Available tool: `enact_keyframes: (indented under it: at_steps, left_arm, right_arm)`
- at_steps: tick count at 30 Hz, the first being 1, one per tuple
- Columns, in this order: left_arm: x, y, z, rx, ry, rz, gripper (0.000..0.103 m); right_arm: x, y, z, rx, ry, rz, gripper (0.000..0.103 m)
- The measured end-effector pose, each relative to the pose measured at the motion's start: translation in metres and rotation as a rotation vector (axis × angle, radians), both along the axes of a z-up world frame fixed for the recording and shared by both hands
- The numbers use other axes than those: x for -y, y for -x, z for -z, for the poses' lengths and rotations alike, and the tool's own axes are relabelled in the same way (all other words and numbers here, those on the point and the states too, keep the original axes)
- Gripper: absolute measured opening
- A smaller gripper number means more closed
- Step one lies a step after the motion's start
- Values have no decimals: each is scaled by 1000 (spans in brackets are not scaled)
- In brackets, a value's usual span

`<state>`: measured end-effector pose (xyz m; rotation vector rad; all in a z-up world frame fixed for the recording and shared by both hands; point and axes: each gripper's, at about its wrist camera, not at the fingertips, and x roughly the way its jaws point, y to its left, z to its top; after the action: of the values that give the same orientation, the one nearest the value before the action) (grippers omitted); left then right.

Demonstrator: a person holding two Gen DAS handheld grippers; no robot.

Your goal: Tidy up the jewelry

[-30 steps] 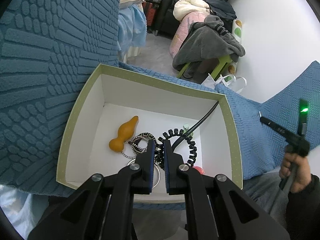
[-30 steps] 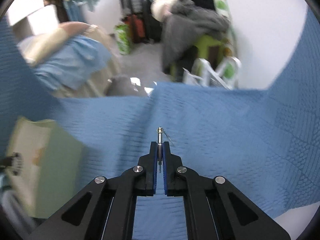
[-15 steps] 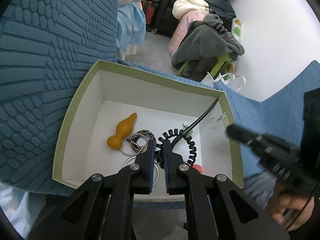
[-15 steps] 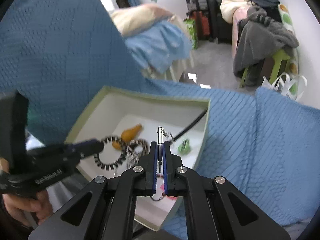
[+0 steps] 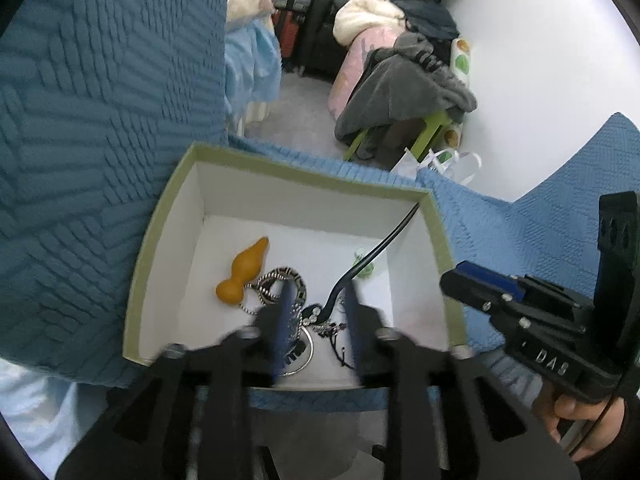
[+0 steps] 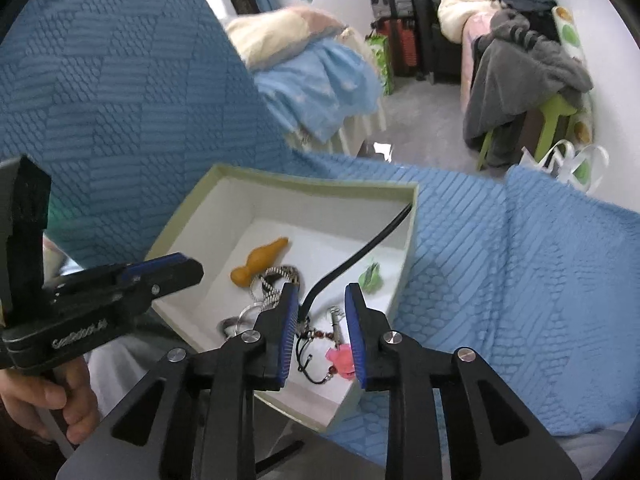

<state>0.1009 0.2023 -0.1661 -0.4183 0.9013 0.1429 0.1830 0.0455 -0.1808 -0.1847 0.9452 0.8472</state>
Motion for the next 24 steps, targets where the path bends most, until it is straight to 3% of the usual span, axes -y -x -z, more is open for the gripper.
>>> enact_keyframes:
  at_steps: [7, 12, 16, 20, 24]
  left_arm:
    - [12, 14, -63, 104, -45, 46, 40]
    - [35, 34, -124, 234, -104, 115, 42]
    - [45, 52, -161, 305, -140, 108, 48]
    - [51, 69, -188, 356, -171, 102, 50]
    - [59, 82, -200, 383, -202, 113, 52]
  right_arm:
    - [24, 9, -75, 127, -91, 64, 22]
    - [51, 45, -143, 272, -173, 100, 22]
    - [69, 73, -182, 365, -216, 126, 22]
    - [83, 95, -203, 420, -245, 150, 22]
    - [97, 110, -205, 443, -228, 177, 22]
